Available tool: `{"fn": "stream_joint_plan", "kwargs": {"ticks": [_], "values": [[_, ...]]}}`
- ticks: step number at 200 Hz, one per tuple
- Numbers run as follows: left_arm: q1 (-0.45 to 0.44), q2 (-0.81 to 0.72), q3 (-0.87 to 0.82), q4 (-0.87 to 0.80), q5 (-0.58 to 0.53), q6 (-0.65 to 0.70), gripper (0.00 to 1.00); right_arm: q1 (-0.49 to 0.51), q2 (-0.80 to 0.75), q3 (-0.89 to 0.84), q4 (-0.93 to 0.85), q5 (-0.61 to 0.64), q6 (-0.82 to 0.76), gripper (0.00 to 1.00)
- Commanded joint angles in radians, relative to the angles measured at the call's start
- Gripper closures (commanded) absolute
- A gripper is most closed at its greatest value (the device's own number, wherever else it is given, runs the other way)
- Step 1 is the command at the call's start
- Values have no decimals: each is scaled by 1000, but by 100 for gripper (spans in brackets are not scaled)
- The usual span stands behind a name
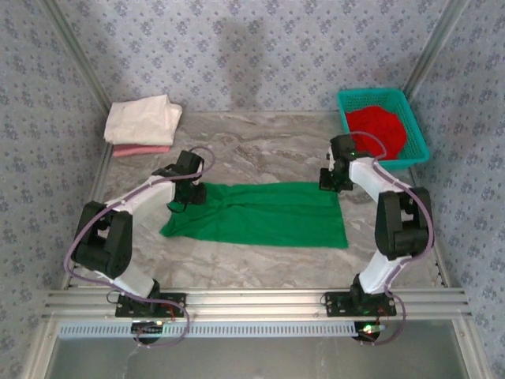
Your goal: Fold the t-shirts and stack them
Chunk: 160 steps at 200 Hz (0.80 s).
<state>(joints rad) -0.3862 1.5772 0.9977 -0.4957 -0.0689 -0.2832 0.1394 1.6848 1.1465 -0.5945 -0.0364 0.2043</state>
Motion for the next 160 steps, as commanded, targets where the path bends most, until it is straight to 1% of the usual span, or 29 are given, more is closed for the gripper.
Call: {"fn": "stream_joint_plan", "kwargs": {"ticks": [1, 38, 73, 107, 127, 132, 144, 160], "values": [[3, 4, 13, -10, -14, -17, 70, -12, -56, -53, 29, 18, 46, 100], [4, -10, 18, -25, -35, -19, 70, -28, -87, -90, 54, 22, 32, 100], [9, -63, -3, -35, -70, -16, 70, -16, -242, -168, 152, -18, 9, 100], [18, -86, -41, -30, -84, -25, 70, -39, -339, -213, 168, 9, 24, 100], [21, -99, -61, -15, -99, -34, 70, -47, -347, -238, 178, 6, 35, 100], [23, -101, -67, -10, -100, -35, 68, -47, -340, -241, 175, 13, 43, 100], [24, -101, -74, -4, -97, -39, 67, -50, -320, -237, 152, 37, 58, 93], [24, -101, -76, -11, -90, -47, 68, -53, -313, -242, 140, 46, 69, 95]]}}
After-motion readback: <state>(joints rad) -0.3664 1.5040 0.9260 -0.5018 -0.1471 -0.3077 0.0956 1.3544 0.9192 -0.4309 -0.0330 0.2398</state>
